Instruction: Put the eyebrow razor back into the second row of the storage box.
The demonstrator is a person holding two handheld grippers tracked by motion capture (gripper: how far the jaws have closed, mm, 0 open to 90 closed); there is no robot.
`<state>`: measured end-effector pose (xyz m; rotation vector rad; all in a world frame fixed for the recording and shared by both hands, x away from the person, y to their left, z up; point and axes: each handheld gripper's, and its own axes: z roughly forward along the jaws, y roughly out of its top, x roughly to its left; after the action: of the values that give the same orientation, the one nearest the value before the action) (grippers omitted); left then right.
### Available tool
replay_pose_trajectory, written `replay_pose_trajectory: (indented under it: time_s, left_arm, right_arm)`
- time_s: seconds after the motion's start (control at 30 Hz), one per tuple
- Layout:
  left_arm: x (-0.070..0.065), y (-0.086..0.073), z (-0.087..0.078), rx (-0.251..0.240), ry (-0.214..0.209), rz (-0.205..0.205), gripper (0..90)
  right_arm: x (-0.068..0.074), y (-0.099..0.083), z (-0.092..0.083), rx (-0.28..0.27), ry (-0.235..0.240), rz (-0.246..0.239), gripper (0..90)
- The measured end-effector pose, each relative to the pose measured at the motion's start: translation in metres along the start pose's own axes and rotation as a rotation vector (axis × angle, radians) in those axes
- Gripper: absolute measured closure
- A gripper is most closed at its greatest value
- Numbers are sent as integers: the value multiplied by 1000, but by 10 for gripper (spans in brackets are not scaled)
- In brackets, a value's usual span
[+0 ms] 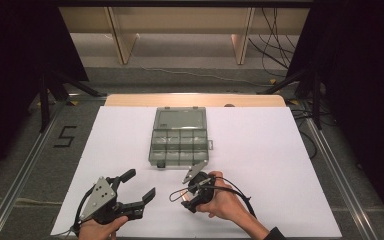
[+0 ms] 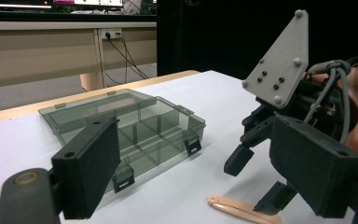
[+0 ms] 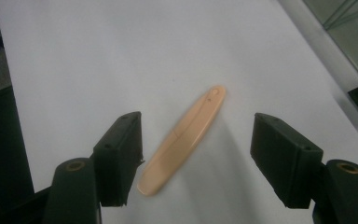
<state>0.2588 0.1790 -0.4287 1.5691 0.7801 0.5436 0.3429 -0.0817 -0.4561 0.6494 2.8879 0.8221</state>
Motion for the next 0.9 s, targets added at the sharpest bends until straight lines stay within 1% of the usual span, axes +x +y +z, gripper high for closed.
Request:
replay_pose_trajectory:
  time_s: [0.07,0.13,0.17,0.23,0.3,0.4,0.47,0.53,0.67,0.73,0.77,0.8,0.9]
  left_arm:
    - [0,0,0,1,1,1,160]
    - [0,0,0,-1,3,0,161]
    - [0,0,0,0,4,-1,161]
    - [0,0,0,-1,5,-7,160]
    - [0,0,0,-2,5,-4,161]
    - [0,0,0,-1,4,-2,160]
    - [0,0,0,-3,3,-2,160]
    - [0,0,0,-2,2,-2,160]
    - [0,0,0,-2,1,0,161]
    - [0,0,0,-1,3,-1,160]
    - [0,0,0,-1,3,-1,161]
    - [0,0,0,-1,2,0,161]
    - [0,0,0,-2,1,-2,161]
  right_arm:
    - [1,2,4,25,5,-5,362]
    - [1,2,5,28,0,-8,367]
    - [1,3,6,36,5,-7,371]
    - [2,4,8,47,4,-17,378]
    - [3,5,10,61,4,-29,394]
    - [4,6,11,74,9,-27,410]
    - [4,6,13,84,8,-39,421]
    - [4,7,13,93,3,-30,429]
    - [4,8,16,107,4,-25,451]
    - [4,9,17,116,7,-34,461]
    - [5,9,18,120,10,-28,466]
    - [5,9,18,127,3,-40,476]
    - [5,10,19,143,-4,-42,512]
